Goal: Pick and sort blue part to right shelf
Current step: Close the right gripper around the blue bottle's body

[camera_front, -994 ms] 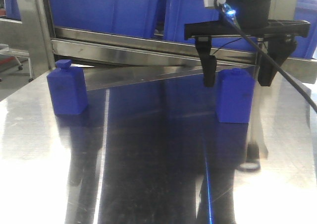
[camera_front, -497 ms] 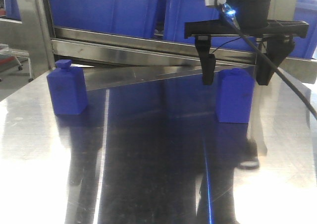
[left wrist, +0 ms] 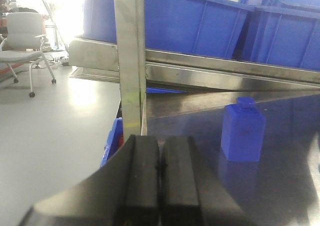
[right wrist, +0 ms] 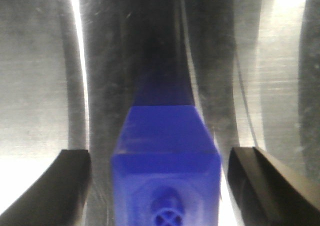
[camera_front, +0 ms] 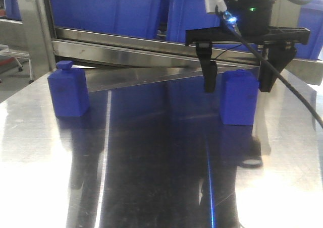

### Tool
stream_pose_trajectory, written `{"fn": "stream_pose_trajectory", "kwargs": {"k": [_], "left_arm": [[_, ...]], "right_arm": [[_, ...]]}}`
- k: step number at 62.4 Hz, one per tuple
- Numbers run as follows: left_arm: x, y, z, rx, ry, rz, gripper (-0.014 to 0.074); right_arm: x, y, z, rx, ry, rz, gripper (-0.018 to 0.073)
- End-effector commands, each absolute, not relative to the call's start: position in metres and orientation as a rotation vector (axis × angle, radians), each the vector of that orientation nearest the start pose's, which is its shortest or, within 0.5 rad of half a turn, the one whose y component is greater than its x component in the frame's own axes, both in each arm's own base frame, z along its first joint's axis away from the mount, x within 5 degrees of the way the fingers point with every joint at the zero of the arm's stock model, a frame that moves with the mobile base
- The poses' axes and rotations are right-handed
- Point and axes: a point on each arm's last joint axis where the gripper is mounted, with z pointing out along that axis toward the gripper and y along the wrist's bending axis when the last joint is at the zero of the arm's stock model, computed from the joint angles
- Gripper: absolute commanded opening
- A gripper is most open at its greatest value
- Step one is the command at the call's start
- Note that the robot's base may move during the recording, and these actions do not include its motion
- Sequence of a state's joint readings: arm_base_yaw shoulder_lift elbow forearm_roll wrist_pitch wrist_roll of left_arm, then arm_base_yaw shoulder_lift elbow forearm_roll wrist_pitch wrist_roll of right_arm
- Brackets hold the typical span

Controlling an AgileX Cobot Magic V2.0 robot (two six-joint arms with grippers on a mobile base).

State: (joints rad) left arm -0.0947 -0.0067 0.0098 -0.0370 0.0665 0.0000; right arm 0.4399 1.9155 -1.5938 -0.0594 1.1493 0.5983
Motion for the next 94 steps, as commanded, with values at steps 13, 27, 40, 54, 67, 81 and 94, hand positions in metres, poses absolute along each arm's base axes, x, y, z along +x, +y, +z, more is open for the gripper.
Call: {"fn": "stream_pose_trajectory", "kwargs": {"k": [13, 27, 40, 54, 67, 81, 94], "left_arm": [[0.055, -0.006, 0.205, 0.040, 1.474, -0.119, 0.0125], [0.055, -0.006, 0.205, 0.040, 1.474, -0.119, 0.0125], [0.055, -0.006, 0.205, 0.040, 1.474, -0.119, 0.0125], [0.055, -0.006, 0.205, 0.040, 1.474, -0.119, 0.0125], [0.055, -0.006, 0.205, 0.040, 1.474, -0.119, 0.0125], [0.055, -0.006, 0.205, 0.040, 1.474, -0.119, 0.0125], [0.055, -0.006, 0.205, 0.040, 1.474, -0.119, 0.0125]], "right_arm": [[0.361, 0.166, 0.274, 0.177, 2.862, 0.115, 0.0622], [0.361, 0.165, 0.274, 0.178, 2.861, 0.116, 0.0622], [0.361, 0.166, 0.274, 0.180, 2.862, 0.119, 0.0622], [0.361, 0.166, 0.274, 0.180, 2.864, 0.119, 0.0454], [0.361, 0.166, 0.275, 0.181, 2.862, 0.122, 0.0372], [0.355, 0.163, 0.291, 0.182, 2.828, 0.154, 0.0372], [0.346, 0.150, 0.313, -0.021, 2.712, 0.189, 0.0372]]}}
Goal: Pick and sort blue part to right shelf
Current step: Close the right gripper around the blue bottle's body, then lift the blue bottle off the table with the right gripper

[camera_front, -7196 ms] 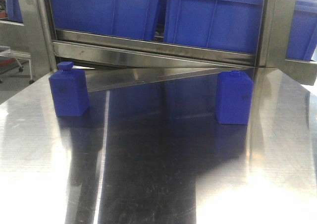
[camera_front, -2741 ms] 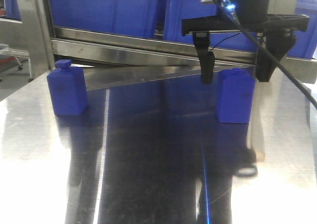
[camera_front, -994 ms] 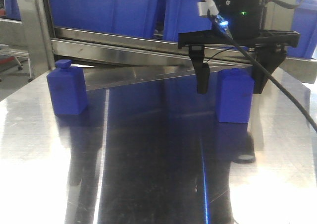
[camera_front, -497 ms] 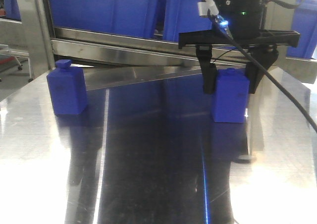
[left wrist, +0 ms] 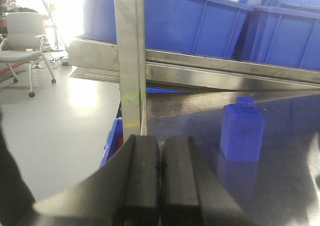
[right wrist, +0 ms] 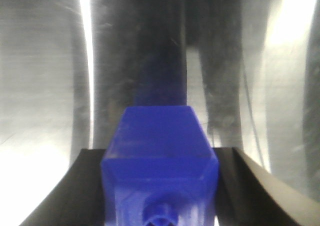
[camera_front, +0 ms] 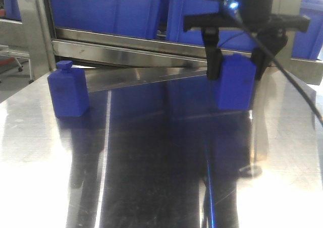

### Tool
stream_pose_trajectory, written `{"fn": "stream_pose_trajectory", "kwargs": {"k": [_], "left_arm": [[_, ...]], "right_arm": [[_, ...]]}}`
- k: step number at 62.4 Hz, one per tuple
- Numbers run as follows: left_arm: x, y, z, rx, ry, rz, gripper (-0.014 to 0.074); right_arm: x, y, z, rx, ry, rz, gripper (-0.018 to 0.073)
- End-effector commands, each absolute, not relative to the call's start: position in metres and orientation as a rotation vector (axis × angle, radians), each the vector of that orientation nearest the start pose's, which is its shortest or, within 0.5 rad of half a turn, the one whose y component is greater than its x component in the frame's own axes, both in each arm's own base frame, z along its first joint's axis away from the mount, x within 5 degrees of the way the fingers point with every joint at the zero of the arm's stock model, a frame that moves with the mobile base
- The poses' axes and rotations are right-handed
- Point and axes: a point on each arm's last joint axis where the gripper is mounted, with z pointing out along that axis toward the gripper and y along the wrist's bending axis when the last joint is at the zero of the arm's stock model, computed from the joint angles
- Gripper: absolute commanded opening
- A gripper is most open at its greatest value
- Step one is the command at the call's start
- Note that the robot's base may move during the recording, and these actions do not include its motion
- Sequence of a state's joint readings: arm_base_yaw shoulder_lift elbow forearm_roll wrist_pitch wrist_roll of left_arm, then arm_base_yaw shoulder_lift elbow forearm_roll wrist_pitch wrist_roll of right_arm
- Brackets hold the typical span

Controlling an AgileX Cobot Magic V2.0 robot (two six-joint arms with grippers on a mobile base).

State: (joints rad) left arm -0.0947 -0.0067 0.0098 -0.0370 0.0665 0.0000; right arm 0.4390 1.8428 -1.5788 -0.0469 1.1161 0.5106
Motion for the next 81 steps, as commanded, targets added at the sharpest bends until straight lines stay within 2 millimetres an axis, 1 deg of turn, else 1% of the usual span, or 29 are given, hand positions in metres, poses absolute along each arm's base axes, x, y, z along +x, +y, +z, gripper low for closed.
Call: {"fn": "stream_pose_trajectory", "kwargs": {"k": [1, 2, 9, 10, 16, 17, 27, 31, 39, 41, 46, 56, 65, 72, 81], "left_arm": [[0.055, -0.006, 0.205, 0.040, 1.474, -0.119, 0.0125], [0.055, -0.006, 0.205, 0.040, 1.474, -0.119, 0.0125], [0.055, -0.006, 0.205, 0.040, 1.474, -0.119, 0.0125], [0.055, -0.006, 0.205, 0.040, 1.474, -0.119, 0.0125], [0.055, -0.006, 0.205, 0.040, 1.474, -0.119, 0.0125], [0.055, -0.006, 0.205, 0.040, 1.474, -0.119, 0.0125], [0.055, -0.006, 0.205, 0.040, 1.474, -0.119, 0.0125], [0.055, -0.006, 0.205, 0.040, 1.474, -0.119, 0.0125], [0.055, -0.006, 0.205, 0.040, 1.474, -0.119, 0.0125], [0.055, -0.006, 0.205, 0.040, 1.474, -0.119, 0.0125], [0.055, -0.006, 0.205, 0.040, 1.474, -0.119, 0.0125], [0.055, -0.006, 0.205, 0.040, 1.474, -0.119, 0.0125], [0.055, -0.006, 0.205, 0.040, 1.474, -0.119, 0.0125], [0.055, -0.006, 0.205, 0.040, 1.474, -0.119, 0.0125], [0.055, -0.006, 0.205, 0.040, 1.474, -0.119, 0.0125]], "right_arm": [[0.345, 0.147, 0.312, -0.034, 2.705, 0.189, 0.0372], [0.344, 0.146, 0.315, -0.058, 2.681, 0.199, 0.0372], [0.332, 0.126, 0.318, -0.101, 2.616, 0.201, 0.0372], [0.329, 0.122, 0.316, -0.099, 2.617, 0.196, 0.0372], [0.315, 0.102, 0.321, -0.114, 2.555, 0.198, 0.0372], [0.313, 0.096, 0.319, -0.110, 2.553, 0.194, 0.0372], [0.284, 0.062, 0.328, -0.165, 2.398, 0.180, 0.0372], [0.274, 0.052, 0.330, -0.154, 2.336, 0.173, 0.0372], [0.249, 0.031, 0.333, -0.071, 2.231, 0.146, 0.0372], [0.239, 0.023, 0.333, -0.039, 2.185, 0.131, 0.0372], [0.222, 0.014, 0.331, 0.004, 2.125, 0.109, 0.0372], [0.184, 0.004, 0.333, 0.048, 1.985, 0.081, 0.0372], [0.153, 0.004, 0.333, 0.045, 1.913, 0.082, 0.0372], [0.125, 0.003, 0.336, 0.041, 1.824, 0.083, 0.0372], [0.097, 0.003, 0.341, 0.036, 1.728, 0.084, 0.0372]]}}
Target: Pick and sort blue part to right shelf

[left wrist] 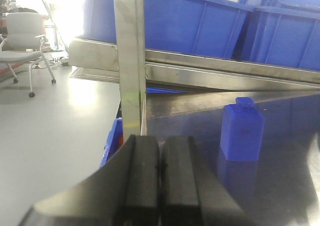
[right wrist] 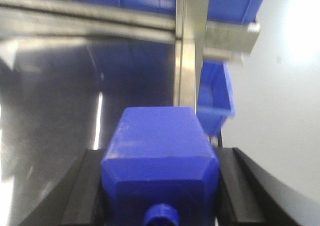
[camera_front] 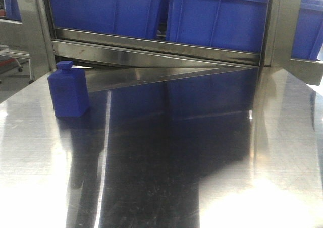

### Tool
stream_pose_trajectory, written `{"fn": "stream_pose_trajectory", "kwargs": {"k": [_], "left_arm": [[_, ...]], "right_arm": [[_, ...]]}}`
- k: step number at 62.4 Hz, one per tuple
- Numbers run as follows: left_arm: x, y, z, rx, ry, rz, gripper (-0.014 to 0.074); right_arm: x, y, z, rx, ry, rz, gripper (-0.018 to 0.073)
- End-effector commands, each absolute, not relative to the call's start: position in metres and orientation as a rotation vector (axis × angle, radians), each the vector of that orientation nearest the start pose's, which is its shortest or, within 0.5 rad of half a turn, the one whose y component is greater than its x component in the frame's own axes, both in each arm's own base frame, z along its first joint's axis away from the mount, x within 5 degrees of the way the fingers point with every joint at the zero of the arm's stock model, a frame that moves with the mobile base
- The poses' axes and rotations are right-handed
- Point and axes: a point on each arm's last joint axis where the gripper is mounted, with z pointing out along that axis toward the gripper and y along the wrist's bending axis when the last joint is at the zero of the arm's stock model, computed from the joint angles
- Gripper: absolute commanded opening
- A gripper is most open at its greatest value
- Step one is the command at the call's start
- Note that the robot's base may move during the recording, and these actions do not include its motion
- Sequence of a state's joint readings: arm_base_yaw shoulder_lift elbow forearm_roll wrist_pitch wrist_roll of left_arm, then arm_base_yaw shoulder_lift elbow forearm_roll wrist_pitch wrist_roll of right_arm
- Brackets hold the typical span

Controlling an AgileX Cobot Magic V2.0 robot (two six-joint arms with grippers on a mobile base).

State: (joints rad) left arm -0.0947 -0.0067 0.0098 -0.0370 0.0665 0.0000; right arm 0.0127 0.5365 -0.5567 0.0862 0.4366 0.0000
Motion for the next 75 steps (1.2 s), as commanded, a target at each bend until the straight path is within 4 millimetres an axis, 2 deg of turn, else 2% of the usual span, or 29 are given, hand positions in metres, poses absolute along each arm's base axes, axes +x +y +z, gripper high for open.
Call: {"fn": "stream_pose_trajectory", "kwargs": {"k": [1, 14, 75], "left_arm": [[0.055, -0.006, 0.205, 0.040, 1.474, -0.119, 0.0125], [0.055, -0.006, 0.205, 0.040, 1.474, -0.119, 0.0125], [0.055, -0.006, 0.205, 0.039, 1.477, -0.120, 0.0125]], "right_arm": [[0.095, 0.003, 0.342, 0.035, 1.719, 0.085, 0.0372], [0.067, 0.003, 0.351, 0.029, 1.602, 0.086, 0.0372], [0.066, 0.003, 0.351, 0.029, 1.605, 0.086, 0.0372]]}}
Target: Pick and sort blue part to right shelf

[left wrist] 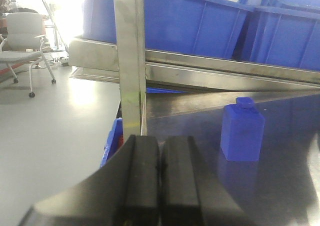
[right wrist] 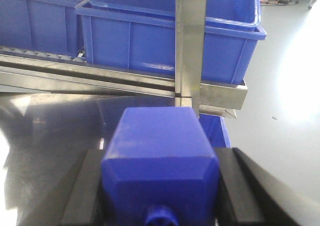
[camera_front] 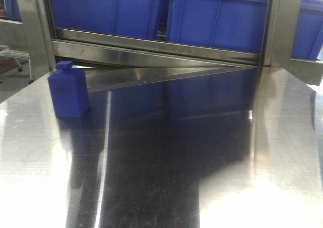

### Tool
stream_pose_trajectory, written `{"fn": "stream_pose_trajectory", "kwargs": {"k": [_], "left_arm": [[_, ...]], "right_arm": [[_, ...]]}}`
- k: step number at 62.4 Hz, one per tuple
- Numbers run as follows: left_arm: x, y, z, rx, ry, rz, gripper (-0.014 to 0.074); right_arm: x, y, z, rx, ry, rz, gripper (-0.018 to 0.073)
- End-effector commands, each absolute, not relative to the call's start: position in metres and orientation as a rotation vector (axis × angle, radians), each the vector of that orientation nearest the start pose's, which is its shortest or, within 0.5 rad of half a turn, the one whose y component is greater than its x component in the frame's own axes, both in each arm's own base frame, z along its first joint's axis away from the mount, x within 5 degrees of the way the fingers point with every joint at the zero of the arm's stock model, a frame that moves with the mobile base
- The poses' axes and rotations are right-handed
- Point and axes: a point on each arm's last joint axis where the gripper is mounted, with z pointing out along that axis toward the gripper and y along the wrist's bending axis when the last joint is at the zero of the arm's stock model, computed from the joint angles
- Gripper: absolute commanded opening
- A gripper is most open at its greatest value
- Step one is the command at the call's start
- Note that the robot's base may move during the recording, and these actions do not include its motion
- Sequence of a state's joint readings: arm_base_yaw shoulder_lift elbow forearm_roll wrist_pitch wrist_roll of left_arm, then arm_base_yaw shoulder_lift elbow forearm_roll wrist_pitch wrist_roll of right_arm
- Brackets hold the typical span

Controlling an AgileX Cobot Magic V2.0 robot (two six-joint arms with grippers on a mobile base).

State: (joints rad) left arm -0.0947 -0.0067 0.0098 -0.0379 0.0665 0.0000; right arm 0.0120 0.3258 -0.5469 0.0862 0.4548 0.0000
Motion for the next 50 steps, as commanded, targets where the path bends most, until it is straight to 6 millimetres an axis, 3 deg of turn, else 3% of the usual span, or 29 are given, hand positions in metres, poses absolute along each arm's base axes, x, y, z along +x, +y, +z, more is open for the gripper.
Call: {"fn": "stream_pose_trajectory", "kwargs": {"k": [1, 10, 21, 41, 45, 50], "left_arm": [[0.055, -0.006, 0.206, 0.039, 1.475, -0.120, 0.0125], [0.054, -0.006, 0.222, -0.005, 1.483, -0.172, 0.0125], [0.058, -0.006, 0.264, -0.064, 1.517, -0.240, 0.0125], [0.100, -0.008, 0.295, -0.032, 1.821, -0.131, 0.0132], [0.110, -0.009, 0.300, -0.057, 1.847, -0.151, 0.0169], [0.123, -0.013, 0.309, -0.017, 1.872, -0.145, 0.0322]], "right_arm": [[0.066, 0.003, 0.351, 0.029, 1.605, 0.086, 0.0372], [0.066, 0.003, 0.351, 0.029, 1.605, 0.086, 0.0372], [0.066, 0.003, 0.351, 0.029, 1.605, 0.086, 0.0372], [0.066, 0.003, 0.351, 0.029, 1.605, 0.086, 0.0372], [0.066, 0.003, 0.351, 0.029, 1.605, 0.086, 0.0372], [0.066, 0.003, 0.351, 0.029, 1.605, 0.086, 0.0372]]}}
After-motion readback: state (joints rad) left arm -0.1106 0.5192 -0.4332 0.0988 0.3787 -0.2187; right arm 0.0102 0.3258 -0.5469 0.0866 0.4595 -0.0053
